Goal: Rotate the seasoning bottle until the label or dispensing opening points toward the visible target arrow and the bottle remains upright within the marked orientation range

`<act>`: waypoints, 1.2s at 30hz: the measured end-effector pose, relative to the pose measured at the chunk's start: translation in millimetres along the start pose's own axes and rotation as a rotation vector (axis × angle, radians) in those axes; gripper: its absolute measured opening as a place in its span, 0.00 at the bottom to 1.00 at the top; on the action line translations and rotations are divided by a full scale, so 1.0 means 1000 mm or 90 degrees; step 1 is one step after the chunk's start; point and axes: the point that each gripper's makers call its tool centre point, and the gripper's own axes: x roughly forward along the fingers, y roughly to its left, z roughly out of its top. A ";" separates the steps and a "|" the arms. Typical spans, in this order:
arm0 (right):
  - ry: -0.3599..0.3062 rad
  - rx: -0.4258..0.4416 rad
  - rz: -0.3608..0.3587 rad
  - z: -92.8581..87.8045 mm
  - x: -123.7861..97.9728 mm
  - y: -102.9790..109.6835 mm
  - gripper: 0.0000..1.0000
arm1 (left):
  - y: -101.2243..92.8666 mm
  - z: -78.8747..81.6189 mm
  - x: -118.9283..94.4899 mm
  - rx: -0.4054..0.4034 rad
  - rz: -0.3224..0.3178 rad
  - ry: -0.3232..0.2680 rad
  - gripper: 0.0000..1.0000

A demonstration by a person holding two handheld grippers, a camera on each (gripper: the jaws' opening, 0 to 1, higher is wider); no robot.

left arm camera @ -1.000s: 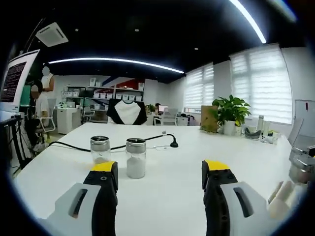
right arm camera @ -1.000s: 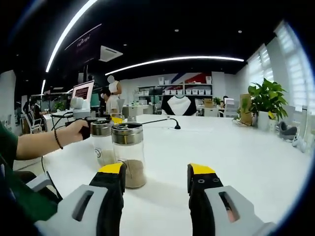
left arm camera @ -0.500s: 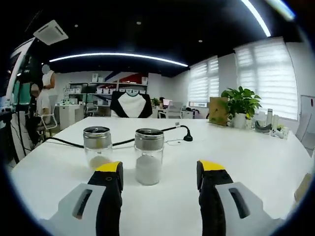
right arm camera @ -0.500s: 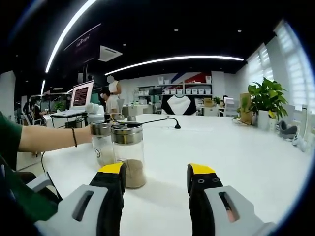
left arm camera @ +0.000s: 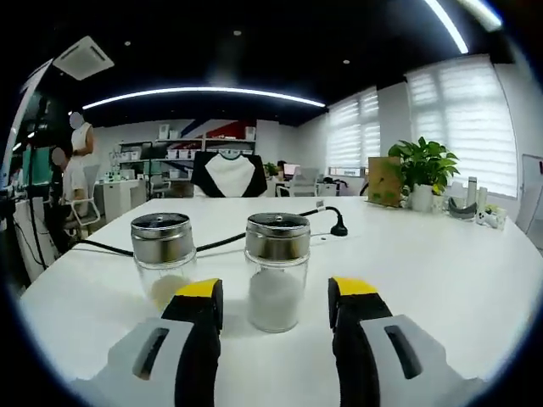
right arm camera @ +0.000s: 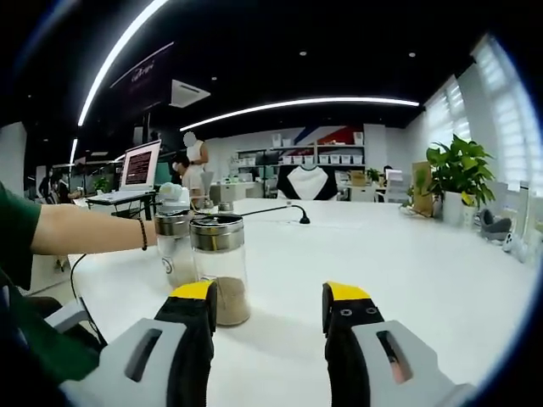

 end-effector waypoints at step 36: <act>-0.004 0.009 -0.007 0.000 -0.003 -0.003 0.49 | 0.001 0.000 0.008 0.078 -0.015 0.005 0.33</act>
